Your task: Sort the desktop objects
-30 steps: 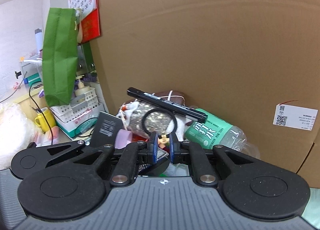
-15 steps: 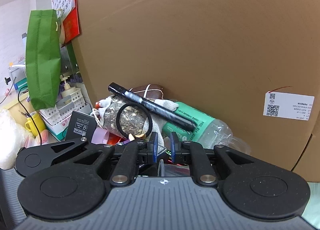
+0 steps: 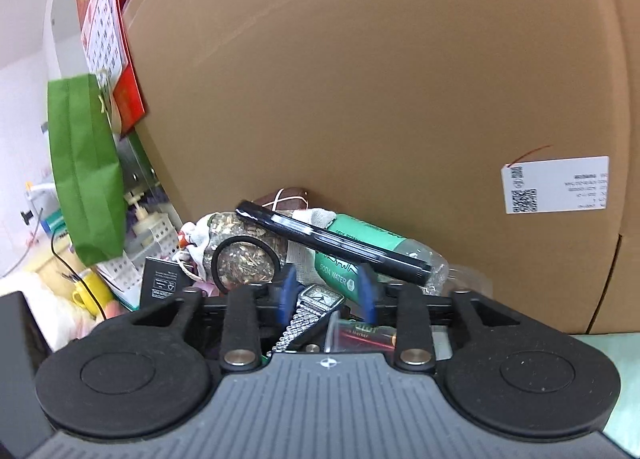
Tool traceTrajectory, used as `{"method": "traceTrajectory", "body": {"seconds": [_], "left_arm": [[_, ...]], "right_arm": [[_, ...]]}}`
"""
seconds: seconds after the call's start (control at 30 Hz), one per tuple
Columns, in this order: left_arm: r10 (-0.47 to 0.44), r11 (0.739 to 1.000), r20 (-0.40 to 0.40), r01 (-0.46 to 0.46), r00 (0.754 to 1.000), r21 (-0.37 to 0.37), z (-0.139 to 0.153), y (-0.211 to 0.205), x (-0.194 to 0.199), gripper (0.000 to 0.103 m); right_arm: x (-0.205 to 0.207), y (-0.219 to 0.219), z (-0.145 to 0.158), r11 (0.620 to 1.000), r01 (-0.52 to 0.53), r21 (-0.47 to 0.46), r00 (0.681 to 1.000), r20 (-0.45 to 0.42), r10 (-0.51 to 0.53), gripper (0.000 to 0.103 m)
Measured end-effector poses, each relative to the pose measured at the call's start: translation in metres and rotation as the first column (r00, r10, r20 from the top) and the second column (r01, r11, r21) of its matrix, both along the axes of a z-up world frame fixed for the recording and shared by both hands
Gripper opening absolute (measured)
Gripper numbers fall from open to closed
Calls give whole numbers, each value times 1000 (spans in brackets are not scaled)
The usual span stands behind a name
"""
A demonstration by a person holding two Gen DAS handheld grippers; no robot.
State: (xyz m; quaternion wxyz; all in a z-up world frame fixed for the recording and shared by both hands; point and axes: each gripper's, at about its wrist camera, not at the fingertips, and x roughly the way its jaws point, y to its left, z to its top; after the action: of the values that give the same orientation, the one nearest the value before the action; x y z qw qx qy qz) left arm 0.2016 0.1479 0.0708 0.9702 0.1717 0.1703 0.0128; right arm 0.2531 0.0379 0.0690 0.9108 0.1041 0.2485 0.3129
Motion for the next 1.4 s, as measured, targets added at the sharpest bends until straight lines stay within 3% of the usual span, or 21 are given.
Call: {"method": "traceTrajectory", "body": {"seconds": [0.2,0.27,0.33,0.47,0.53,0.7,0.9,1.07,1.2,1.4], "left_arm": [[-31,999,-3,31,1000,23,0,-6,-4,31],[-24,998,8,23,1000,57,1,-11,-9,37],[-14,996,16,12,1000,93,1,-16,-14,49],[-15,993,17,13,1000,115,3,-20,-25,55],[-16,992,24,13,1000,126,7,-21,-32,66],[-18,988,39,12,999,154,19,-23,-47,79],[6,982,17,-9,1000,187,31,-15,-51,83],[18,989,3,-18,1000,144,46,5,-52,85],[5,998,-17,-3,1000,66,53,19,-58,88],[71,997,39,-72,997,14,75,29,-85,88]], "right_arm": [[-9,-13,0,1000,13,14,1000,2,-13,49],[-10,-17,-3,1000,18,20,1000,-6,-18,54],[-10,-19,-5,999,25,25,1000,-16,-24,55],[-12,-27,-10,998,35,49,999,-38,-33,58],[-16,-33,-10,997,46,56,998,-37,-44,61],[-29,-49,-9,995,77,64,997,-28,-75,64],[-43,-74,-14,988,128,82,991,-45,-125,68],[-58,-105,-22,976,186,109,981,-67,-180,70],[-64,-135,-32,963,237,128,969,-107,-225,72],[-70,-161,-54,953,284,103,950,-166,-265,72]]}}
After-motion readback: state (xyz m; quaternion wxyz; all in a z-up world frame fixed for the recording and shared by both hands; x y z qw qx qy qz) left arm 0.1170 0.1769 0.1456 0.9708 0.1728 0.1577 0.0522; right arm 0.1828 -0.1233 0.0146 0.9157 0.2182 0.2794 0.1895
